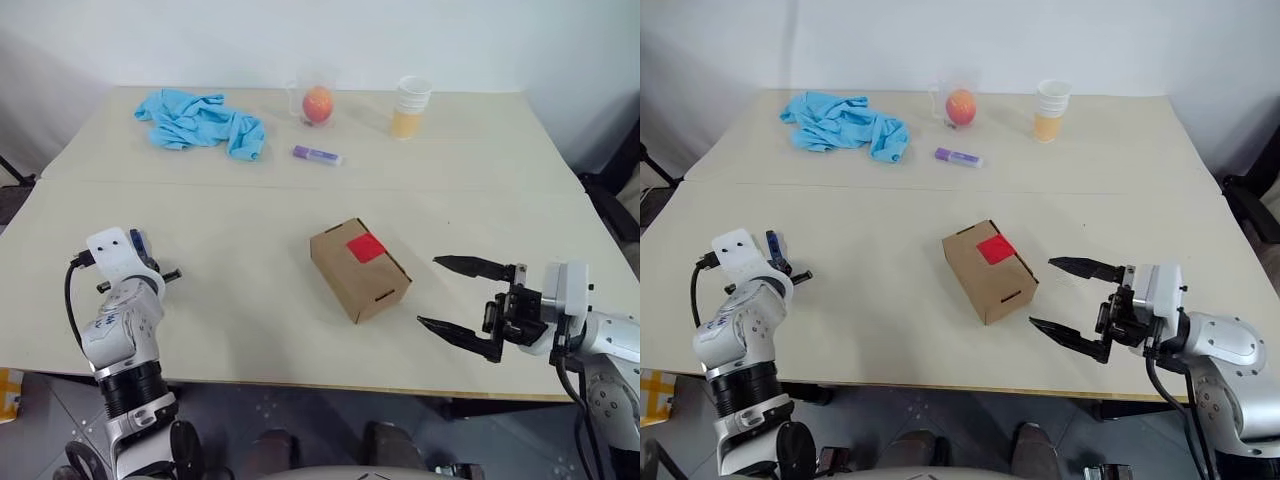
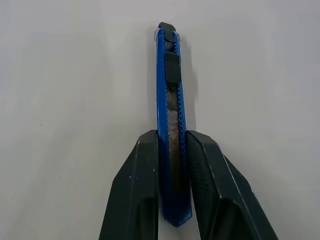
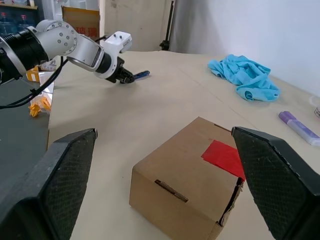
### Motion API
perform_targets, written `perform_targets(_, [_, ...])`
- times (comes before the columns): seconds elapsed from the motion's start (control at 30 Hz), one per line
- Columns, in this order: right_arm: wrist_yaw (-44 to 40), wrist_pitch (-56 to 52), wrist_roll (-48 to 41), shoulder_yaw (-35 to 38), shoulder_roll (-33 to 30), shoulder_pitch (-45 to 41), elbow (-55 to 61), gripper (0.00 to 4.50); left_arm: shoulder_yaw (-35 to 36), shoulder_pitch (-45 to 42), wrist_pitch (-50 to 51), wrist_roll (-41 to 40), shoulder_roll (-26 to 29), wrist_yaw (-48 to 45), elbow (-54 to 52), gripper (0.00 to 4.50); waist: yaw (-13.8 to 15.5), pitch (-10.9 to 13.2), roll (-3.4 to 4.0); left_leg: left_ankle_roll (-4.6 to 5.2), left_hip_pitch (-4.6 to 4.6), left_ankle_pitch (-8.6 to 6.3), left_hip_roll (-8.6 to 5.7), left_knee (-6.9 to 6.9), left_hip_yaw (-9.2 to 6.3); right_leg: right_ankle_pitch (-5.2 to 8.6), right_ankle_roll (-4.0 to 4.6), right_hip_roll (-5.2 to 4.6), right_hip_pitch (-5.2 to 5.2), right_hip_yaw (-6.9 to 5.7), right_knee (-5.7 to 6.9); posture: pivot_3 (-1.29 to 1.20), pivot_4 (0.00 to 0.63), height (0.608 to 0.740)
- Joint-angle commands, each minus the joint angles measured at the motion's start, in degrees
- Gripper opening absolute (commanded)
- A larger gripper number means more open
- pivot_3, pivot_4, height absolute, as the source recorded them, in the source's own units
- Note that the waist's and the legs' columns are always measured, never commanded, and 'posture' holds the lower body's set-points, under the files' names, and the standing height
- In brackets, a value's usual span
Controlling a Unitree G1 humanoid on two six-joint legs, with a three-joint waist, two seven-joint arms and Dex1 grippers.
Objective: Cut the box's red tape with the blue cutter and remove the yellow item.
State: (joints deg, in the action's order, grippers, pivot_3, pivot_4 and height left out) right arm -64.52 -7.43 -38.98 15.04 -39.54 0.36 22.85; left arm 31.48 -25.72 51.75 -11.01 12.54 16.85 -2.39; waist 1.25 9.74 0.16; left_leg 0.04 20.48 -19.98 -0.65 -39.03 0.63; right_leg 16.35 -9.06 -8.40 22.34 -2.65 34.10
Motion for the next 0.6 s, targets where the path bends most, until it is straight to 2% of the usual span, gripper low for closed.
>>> perform_targets(0.03, [-0.3, 1.4, -0.4, 1.1, 0.2, 0.2, 0.5, 4.50, -0.6, 3.3, 1.5, -0.6, -0.3, -2.2, 2.1, 0.91, 0.0, 0.0, 0.00, 0.00, 0.00, 0.00, 0.00, 0.00, 0.00, 0.00, 0.00, 0.00, 0.00, 0.00, 0.00, 0.00, 0.150, 0.740])
perform_targets(0.17, [-0.4, 1.6, -0.4, 1.6, 0.0, 0.7, 0.3, 4.50, -1.6, 4.9, -1.0, -2.9, 2.3, -8.6, -1.4, 0.91, 0.1, 0.0, -0.01, -0.01, 0.01, -0.01, 0.02, 0.05, -0.01, 0.00, 0.00, 0.00, 0.01, 0.00, -0.04, 0.00, 0.150, 0.740])
perform_targets(0.23, [-0.6, 1.7, -0.6, 2.2, -0.2, 1.1, 0.2, 4.50, -3.3, 6.2, -2.0, -4.9, 5.6, -15.1, -4.1, 0.91, 0.1, 0.0, -0.05, 0.00, 0.03, -0.03, 0.01, 0.05, -0.01, 0.00, 0.01, -0.01, 0.02, -0.01, -0.09, 0.00, 0.150, 0.740])
perform_targets(0.43, [-1.1, 1.5, -1.0, 3.6, -1.0, 2.4, 0.2, 4.50, -10.1, 12.3, -7.2, -13.4, 16.7, -41.0, -12.1, 0.91, 0.2, 0.2, -0.34, 0.02, 0.33, -0.05, 0.30, 0.01, -0.17, 0.01, 0.03, -0.02, 0.14, -0.14, -0.22, 0.00, 0.150, 0.740])
perform_targets(0.5, [-1.2, 1.0, -1.3, 3.9, -1.4, 2.7, 0.5, 4.50, -13.8, 15.1, -11.3, -15.0, 22.2, -52.6, -13.3, 0.91, 0.0, 0.2, -0.30, 0.00, 0.56, -0.09, 0.35, 0.01, -0.24, 0.00, 0.06, -0.01, 0.26, -0.22, -0.18, 0.00, 0.150, 0.740])
perform_targets(0.6, [-0.9, 0.1, -1.9, 4.6, -2.0, 3.2, 1.6, 4.50, -18.6, 16.8, -19.5, -14.7, 27.8, -65.2, -13.1, 0.91, -0.1, 0.3, -0.16, 0.02, 0.57, -0.15, 0.35, 0.05, -0.24, 0.02, 0.09, 0.01, 0.27, -0.26, -0.23, 0.00, 0.150, 0.740])
